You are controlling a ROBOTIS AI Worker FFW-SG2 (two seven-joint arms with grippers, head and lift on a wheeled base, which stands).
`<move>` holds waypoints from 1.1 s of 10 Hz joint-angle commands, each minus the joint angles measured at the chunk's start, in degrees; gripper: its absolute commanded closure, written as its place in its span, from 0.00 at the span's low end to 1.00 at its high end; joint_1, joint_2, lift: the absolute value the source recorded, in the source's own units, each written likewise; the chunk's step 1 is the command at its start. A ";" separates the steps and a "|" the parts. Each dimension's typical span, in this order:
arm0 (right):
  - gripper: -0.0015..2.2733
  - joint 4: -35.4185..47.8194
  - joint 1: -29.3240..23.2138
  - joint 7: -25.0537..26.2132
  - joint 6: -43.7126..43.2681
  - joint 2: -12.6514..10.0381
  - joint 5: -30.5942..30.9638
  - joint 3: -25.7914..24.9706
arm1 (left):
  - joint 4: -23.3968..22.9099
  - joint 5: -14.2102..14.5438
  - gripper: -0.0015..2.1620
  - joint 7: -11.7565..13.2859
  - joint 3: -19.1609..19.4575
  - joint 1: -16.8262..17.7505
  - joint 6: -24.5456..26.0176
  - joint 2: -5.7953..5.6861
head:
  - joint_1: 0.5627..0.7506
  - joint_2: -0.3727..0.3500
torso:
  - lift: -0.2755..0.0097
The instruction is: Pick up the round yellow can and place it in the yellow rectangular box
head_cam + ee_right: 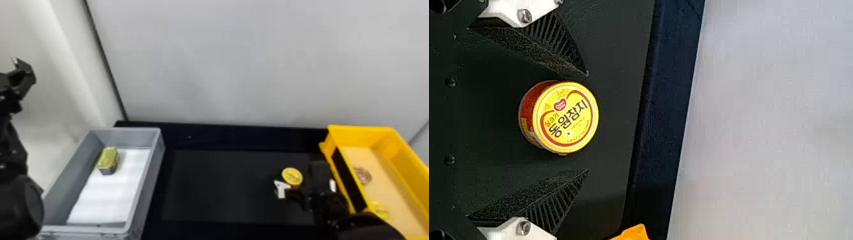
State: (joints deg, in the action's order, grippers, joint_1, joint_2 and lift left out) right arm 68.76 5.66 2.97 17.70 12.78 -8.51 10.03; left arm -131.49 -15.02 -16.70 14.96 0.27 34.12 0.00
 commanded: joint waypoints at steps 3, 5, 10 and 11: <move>0.07 -2.49 1.73 -0.68 -0.64 -0.30 -0.19 0.43 | 0.18 -0.01 0.00 -0.01 -0.10 0.09 0.00 0.15 | 0.70 0.53 | 0.75; 0.16 -2.40 1.64 -0.60 -0.91 -0.38 -0.19 0.52 | 0.18 -0.01 0.00 -0.01 -0.01 0.09 0.00 0.15 | 0.70 0.53 | 0.75; 0.29 -1.61 0.94 1.34 -1.34 -0.82 -0.19 0.70 | 0.18 -0.01 0.00 -0.01 0.16 0.00 0.00 0.15 | 0.70 0.53 | 0.75; 0.30 -1.34 0.76 1.60 -1.34 -1.00 -0.19 0.61 | 0.18 0.08 0.00 -0.01 0.16 0.00 0.00 0.15 | 0.70 0.53 | 0.75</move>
State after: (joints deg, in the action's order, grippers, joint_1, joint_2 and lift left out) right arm 66.91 6.80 4.20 16.35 11.99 -8.70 10.74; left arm -131.30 -15.01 -16.70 15.10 0.26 34.12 0.00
